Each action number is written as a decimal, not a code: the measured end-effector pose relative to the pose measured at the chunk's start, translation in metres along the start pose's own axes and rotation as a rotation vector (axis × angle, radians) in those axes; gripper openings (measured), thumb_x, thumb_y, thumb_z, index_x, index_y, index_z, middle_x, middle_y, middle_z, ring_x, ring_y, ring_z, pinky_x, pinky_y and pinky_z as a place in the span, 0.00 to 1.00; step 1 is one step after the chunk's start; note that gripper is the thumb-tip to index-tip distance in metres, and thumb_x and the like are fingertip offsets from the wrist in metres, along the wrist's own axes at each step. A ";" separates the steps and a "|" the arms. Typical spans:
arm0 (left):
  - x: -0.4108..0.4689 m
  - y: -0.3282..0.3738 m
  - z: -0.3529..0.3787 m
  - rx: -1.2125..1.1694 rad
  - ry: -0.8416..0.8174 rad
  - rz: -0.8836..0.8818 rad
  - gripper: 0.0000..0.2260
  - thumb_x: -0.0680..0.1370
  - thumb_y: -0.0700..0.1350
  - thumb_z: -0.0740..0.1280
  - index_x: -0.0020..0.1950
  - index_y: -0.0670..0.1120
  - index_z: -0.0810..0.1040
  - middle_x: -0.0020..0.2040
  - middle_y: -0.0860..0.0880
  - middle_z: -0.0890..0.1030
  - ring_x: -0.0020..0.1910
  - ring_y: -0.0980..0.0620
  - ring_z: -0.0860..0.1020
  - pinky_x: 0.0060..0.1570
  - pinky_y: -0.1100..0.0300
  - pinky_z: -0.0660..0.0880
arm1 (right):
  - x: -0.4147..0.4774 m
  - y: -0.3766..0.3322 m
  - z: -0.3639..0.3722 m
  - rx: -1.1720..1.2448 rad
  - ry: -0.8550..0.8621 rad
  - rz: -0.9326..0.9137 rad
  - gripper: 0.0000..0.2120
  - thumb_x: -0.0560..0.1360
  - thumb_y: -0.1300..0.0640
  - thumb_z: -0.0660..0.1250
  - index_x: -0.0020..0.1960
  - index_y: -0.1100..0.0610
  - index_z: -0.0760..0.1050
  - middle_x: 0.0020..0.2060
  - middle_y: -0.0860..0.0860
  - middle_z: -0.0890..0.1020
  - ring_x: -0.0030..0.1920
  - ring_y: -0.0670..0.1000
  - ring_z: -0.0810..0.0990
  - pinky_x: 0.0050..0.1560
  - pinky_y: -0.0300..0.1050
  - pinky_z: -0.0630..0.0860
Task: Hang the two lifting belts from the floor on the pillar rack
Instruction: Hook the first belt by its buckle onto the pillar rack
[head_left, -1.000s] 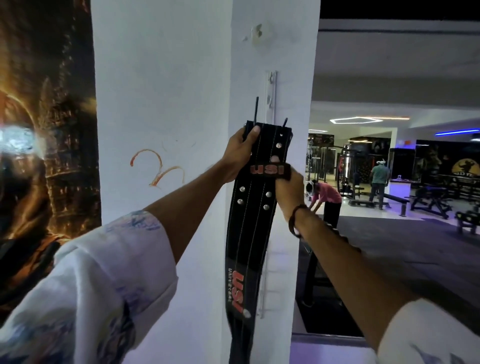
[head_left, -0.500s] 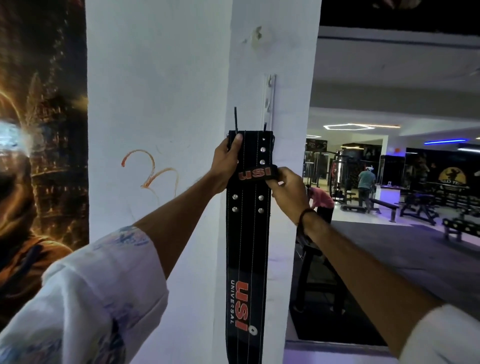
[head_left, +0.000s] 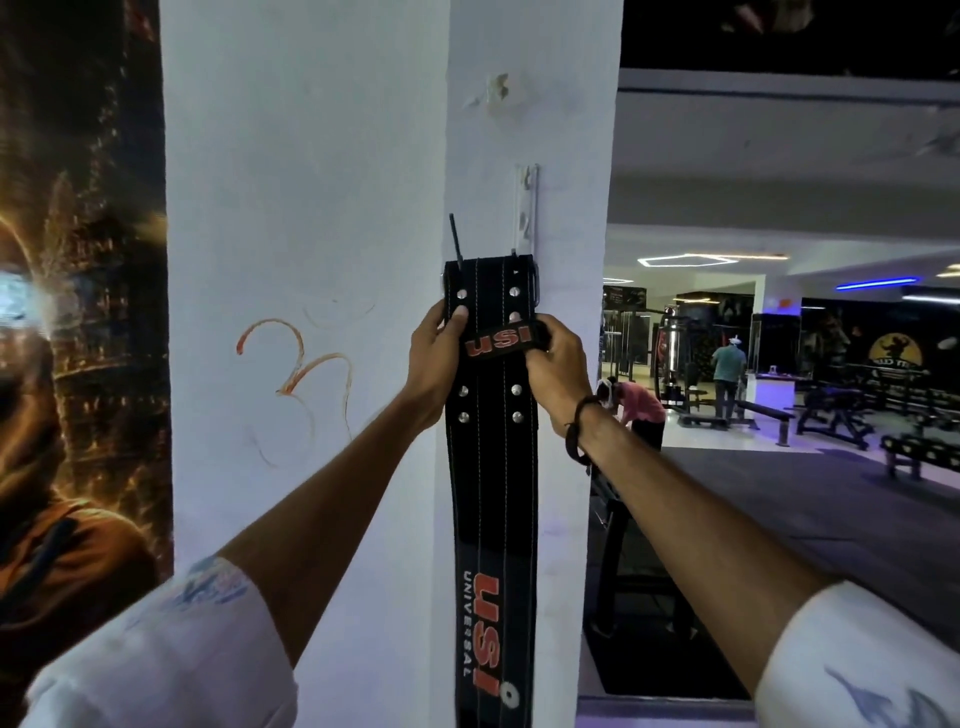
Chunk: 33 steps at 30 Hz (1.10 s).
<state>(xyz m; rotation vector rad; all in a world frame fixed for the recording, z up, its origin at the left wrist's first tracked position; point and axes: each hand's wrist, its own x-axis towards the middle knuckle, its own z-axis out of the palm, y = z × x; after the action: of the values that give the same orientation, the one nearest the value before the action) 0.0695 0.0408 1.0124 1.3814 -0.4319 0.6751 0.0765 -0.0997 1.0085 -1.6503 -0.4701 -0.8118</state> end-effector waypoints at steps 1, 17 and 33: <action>-0.006 -0.003 -0.001 -0.001 0.016 0.026 0.15 0.84 0.50 0.61 0.67 0.47 0.78 0.59 0.48 0.85 0.57 0.51 0.84 0.58 0.55 0.80 | -0.001 0.000 0.002 0.009 -0.001 -0.002 0.13 0.78 0.64 0.60 0.54 0.51 0.79 0.46 0.49 0.84 0.48 0.50 0.82 0.48 0.48 0.80; -0.041 0.005 0.014 -0.067 0.019 -0.030 0.21 0.77 0.35 0.67 0.70 0.46 0.74 0.56 0.46 0.84 0.51 0.49 0.84 0.44 0.62 0.81 | 0.001 -0.019 -0.002 0.301 0.098 0.200 0.18 0.78 0.40 0.62 0.50 0.54 0.80 0.40 0.52 0.82 0.37 0.50 0.79 0.32 0.43 0.72; -0.102 -0.072 0.003 0.167 -0.020 0.019 0.16 0.79 0.60 0.63 0.47 0.48 0.78 0.37 0.56 0.81 0.38 0.55 0.79 0.37 0.64 0.75 | 0.019 -0.038 0.002 0.406 0.269 0.048 0.07 0.78 0.57 0.67 0.54 0.53 0.82 0.41 0.44 0.83 0.48 0.48 0.81 0.52 0.44 0.79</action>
<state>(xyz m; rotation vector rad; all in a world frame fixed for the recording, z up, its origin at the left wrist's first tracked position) 0.0416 0.0160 0.8937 1.5447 -0.4121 0.7265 0.0639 -0.0908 1.0478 -1.1556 -0.3748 -0.8265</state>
